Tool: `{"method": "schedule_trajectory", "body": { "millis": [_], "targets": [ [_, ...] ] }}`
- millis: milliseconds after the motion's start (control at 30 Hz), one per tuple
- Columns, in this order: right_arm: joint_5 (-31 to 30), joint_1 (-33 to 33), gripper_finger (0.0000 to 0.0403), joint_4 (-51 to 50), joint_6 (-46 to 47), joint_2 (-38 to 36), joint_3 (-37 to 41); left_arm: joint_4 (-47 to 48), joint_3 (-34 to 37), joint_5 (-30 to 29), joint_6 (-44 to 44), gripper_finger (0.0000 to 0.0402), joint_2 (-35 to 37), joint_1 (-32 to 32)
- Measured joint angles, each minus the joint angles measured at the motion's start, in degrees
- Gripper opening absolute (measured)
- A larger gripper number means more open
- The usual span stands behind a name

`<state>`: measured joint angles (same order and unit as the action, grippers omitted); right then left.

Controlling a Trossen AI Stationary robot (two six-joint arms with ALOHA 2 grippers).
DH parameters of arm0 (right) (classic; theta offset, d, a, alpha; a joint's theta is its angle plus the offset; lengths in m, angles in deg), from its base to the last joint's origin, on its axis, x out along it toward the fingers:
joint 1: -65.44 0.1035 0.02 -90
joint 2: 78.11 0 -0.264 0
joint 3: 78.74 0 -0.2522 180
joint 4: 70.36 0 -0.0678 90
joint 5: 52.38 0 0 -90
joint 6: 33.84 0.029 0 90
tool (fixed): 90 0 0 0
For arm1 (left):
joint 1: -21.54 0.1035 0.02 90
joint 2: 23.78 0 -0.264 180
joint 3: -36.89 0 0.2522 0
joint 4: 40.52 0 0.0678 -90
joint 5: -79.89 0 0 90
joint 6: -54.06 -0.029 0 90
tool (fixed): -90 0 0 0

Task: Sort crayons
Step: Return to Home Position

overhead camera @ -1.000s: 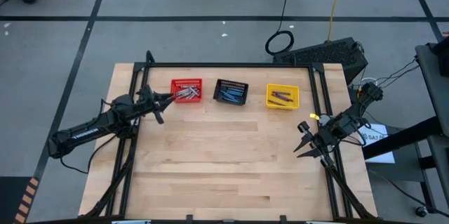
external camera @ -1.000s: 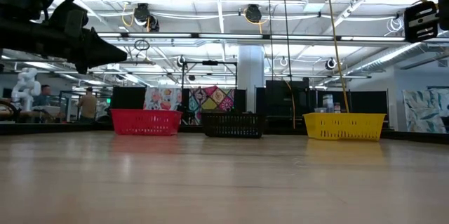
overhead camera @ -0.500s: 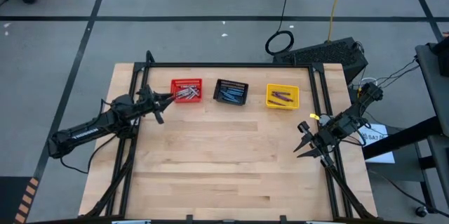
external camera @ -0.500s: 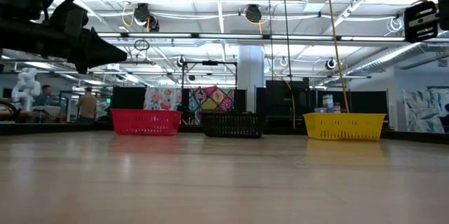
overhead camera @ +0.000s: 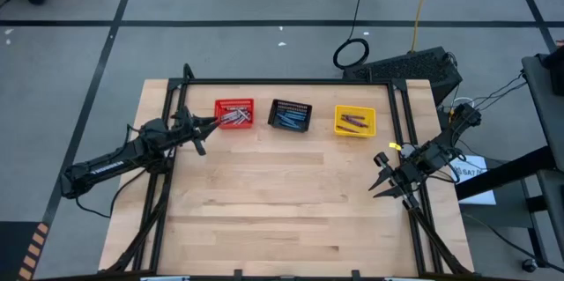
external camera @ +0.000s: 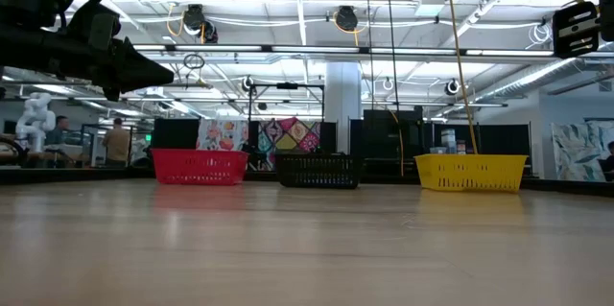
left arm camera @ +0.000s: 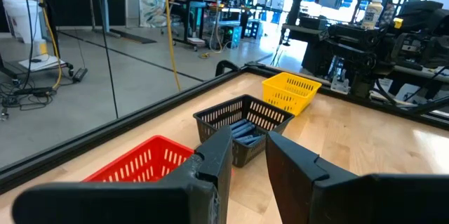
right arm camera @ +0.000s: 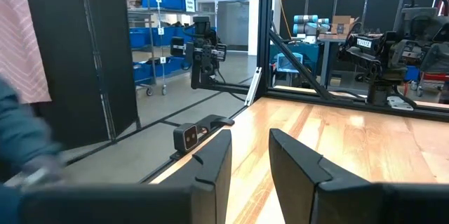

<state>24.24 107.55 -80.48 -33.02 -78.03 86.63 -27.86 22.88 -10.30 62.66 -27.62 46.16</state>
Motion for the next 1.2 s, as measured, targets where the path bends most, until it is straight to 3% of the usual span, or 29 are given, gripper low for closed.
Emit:
{"method": "schedule_trajectory", "body": {
  "millis": [1200],
  "targets": [
    [0.0, 0.0, 0.0084, 0.0, 0.0, 0.0, 0.0, 0.0, 0.0, 0.0, 0.0, 0.0093, 0.0, 0.0]
  ]
}}
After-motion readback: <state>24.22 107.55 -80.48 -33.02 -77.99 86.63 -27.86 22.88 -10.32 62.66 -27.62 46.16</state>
